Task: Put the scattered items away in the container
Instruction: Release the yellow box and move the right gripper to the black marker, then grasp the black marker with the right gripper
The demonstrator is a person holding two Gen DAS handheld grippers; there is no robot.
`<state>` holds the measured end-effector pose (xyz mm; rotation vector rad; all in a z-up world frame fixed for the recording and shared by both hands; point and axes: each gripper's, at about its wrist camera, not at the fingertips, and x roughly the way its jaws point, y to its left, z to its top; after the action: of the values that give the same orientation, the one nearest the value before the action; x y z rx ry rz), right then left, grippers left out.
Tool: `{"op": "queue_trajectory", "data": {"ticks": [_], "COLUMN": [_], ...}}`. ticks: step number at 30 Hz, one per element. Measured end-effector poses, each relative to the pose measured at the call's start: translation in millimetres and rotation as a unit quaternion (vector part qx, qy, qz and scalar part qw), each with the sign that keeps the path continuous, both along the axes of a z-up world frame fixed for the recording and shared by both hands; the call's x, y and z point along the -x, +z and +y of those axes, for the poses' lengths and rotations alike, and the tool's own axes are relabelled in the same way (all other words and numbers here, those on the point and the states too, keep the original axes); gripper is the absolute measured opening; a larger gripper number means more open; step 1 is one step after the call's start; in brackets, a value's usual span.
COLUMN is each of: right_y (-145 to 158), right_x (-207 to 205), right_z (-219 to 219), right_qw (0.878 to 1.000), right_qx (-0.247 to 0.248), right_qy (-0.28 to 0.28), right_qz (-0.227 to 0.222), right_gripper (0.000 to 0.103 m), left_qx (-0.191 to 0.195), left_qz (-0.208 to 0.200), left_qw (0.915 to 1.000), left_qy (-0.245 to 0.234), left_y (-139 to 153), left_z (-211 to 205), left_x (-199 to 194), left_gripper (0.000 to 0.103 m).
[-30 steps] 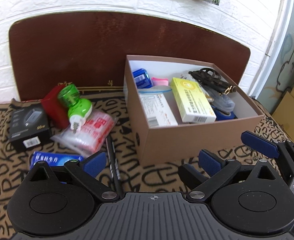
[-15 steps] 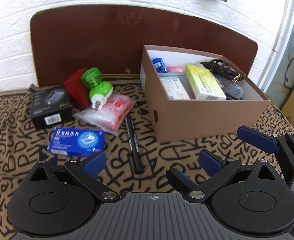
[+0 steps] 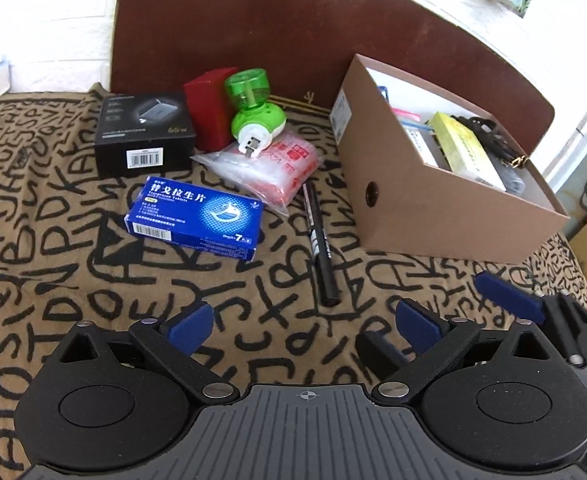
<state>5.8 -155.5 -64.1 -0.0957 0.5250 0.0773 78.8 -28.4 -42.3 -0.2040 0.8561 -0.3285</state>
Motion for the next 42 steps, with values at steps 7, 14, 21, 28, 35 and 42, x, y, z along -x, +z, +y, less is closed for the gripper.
{"op": "queue_trajectory", "data": {"ticks": [7, 14, 21, 28, 35, 42], "right_y": [-25, -40, -49, -56, -54, -51], "right_x": [-27, -53, -73, -91, -85, -49], "right_z": [-1, -10, -8, -11, -16, -27], "right_qw": [0.999, 0.997, 0.997, 0.996, 0.996, 0.993], "right_qx": [0.004, -0.02, -0.04, -0.045, -0.04, -0.043], "right_qy": [-0.019, -0.029, -0.014, -0.015, 0.007, 0.035], "right_qz": [0.035, 0.062, 0.071, 0.074, 0.083, 0.101], "right_gripper": [0.081, 0.061, 0.054, 0.043, 0.023, 0.022], "left_qx": [-0.02, -0.033, -0.038, -0.042, -0.046, -0.019], "left_qz": [0.011, 0.042, 0.052, 0.054, 0.057, 0.086], "left_qw": [0.9984, 0.9962, 0.9955, 0.9955, 0.9939, 0.9927], "left_qy": [-0.053, -0.068, -0.069, -0.066, -0.082, -0.082], "left_y": [-12, -29, -38, -40, -41, -40], "left_z": [-22, -41, -54, -55, -62, -55], "left_x": [-28, -67, -99, -123, -122, -91], "left_gripper": [0.085, 0.065, 0.063, 0.059, 0.017, 0.017]}}
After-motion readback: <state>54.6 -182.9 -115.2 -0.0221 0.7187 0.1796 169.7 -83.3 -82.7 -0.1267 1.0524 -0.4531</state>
